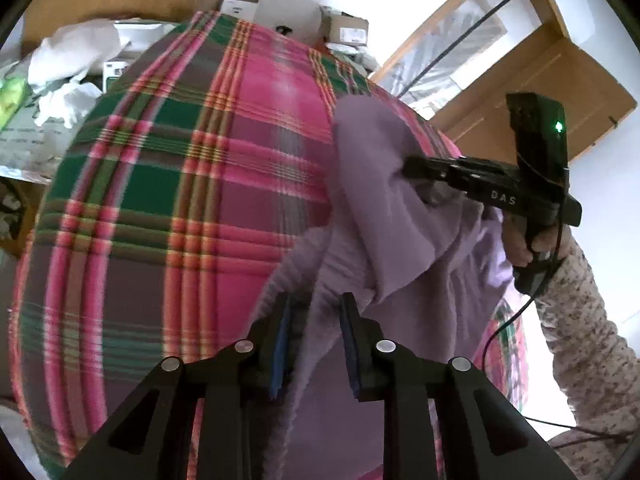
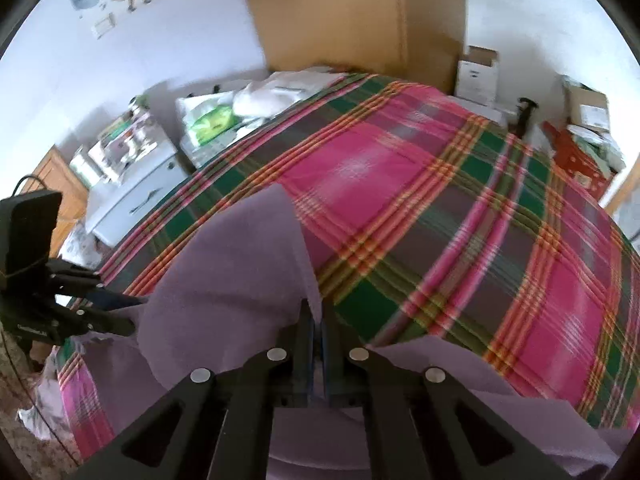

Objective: Fold clothes

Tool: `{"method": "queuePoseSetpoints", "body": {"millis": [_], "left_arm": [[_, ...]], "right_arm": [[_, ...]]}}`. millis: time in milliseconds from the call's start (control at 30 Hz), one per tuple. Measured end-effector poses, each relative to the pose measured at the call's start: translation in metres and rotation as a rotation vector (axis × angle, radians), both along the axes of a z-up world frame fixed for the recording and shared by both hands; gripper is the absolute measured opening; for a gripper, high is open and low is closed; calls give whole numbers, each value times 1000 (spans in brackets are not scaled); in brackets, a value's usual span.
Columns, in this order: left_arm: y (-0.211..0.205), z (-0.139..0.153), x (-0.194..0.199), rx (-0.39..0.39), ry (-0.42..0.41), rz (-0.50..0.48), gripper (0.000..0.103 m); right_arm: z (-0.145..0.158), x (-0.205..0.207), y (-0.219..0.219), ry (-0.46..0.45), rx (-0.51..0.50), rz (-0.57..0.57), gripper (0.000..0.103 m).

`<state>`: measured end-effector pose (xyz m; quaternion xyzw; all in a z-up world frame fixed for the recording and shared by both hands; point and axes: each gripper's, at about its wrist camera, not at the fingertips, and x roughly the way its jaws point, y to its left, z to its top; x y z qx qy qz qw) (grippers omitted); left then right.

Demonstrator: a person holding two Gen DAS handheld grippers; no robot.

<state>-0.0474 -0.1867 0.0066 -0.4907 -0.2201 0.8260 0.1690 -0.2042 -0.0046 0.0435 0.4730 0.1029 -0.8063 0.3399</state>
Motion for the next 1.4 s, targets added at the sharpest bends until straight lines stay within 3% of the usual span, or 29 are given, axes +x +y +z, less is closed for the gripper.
{"method": "queuePoseSetpoints", "body": {"millis": [133,267,400,600,1033,1200,1267,1333,1400], "left_arm": [[3,-1,3,-61,-13,4,22],[-2,10,-1,-114,47,57,22],[-9,14,-8,-89,63,57,34],[-7,-5,-25,-90,-15,4,35],[2,-15,-2,-74,-30,-77,35],[9,-12,6,-97,-10,-107,35],[12,-12,6,-116,-7,-116,35],[15,-13,6,-126,-6,-126,35],[18,-13,6,-124,-8,-132,35]], "right_arm": [[7,6,17,18,-19,-23,3],[6,14,31,11,6,-26,3],[1,26,44,-12,31,-14,3],[-1,51,62,-13,56,0,3],[-1,80,80,-62,154,42,4],[25,73,71,-41,46,60,6],[35,62,68,-53,-36,51,11],[41,47,63,-79,-118,31,23],[40,31,58,-107,-148,0,29]]}}
